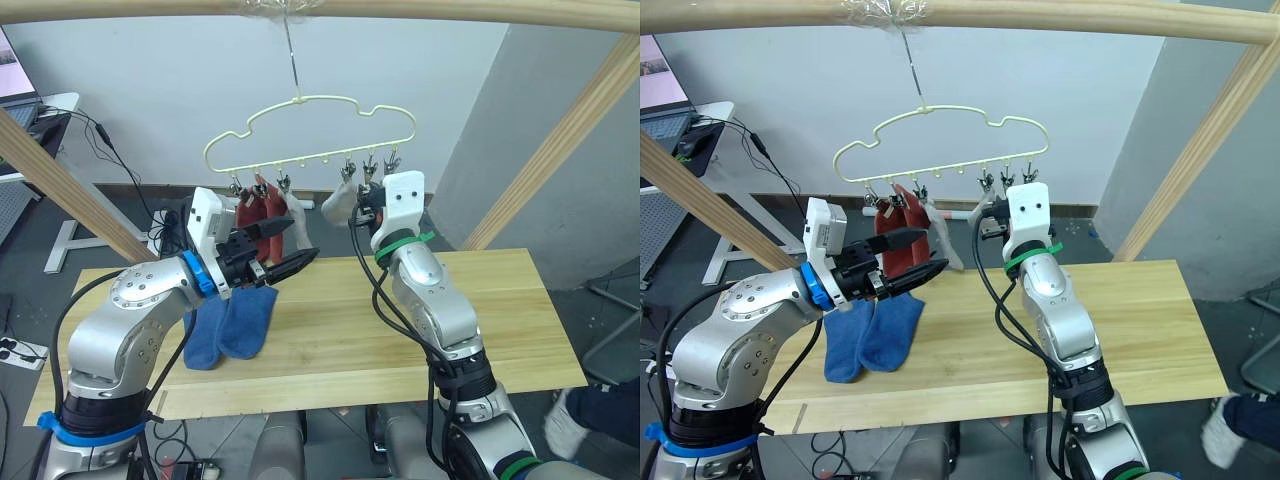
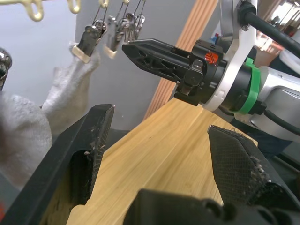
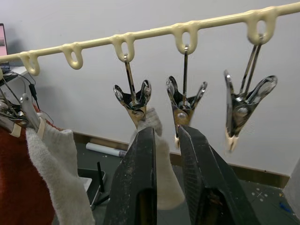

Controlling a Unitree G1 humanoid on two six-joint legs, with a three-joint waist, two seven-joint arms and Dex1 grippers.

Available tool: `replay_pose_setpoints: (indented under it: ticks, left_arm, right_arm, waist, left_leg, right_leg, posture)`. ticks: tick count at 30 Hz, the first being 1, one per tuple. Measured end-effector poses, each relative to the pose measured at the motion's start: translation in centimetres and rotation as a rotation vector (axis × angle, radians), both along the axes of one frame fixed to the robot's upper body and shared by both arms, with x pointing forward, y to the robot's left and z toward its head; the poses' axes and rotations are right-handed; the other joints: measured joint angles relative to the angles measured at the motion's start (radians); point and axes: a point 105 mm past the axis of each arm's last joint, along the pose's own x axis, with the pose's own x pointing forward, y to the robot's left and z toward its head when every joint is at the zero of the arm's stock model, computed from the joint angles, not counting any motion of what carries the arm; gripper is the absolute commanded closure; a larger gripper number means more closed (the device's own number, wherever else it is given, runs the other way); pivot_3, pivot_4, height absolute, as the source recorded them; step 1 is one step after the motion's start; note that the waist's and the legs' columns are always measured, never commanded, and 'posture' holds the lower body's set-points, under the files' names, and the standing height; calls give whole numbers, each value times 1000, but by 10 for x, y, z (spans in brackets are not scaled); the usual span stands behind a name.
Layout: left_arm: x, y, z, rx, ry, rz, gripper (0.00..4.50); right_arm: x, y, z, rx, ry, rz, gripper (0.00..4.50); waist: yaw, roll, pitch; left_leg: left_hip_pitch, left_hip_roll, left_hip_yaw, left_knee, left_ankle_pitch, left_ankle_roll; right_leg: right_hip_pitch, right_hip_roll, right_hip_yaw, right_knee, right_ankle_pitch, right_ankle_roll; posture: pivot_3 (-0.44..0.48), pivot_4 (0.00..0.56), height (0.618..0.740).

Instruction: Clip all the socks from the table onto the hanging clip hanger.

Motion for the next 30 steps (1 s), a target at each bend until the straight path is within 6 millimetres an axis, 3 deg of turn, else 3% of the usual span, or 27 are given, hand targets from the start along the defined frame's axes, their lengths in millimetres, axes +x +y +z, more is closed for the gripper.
replay_pose_setpoints:
  ticks: [3,12,30]
  left_arm:
    - [0,0,1,-5,-2,4,850]
    - [-2,-1,3,-3,-10,10,850]
    - [-2,-3,7,-29,-10,8,850]
  right_arm:
    - [3,-2,3,10,-7,-9,3200]
    - [10,-8,-1,30,20,-44,3200]
    - [23,6,13,33,-9,-30,3200]
  waist:
    - [0,0,0]
    - [1,0,0]
    - [1,0,0]
  left_leg:
    - [0,0,0,0,0,0]
    - [0,0,0,0,0,0]
    - [0,0,0,0,0,0]
  right_leg:
    - [0,0,0,0,0,0]
    - [0,0,0,0,0,0]
    - [0,0,0,0,0,0]
  posture:
    - [95,264,740]
    - [92,270,740]
    - [112,278,740]
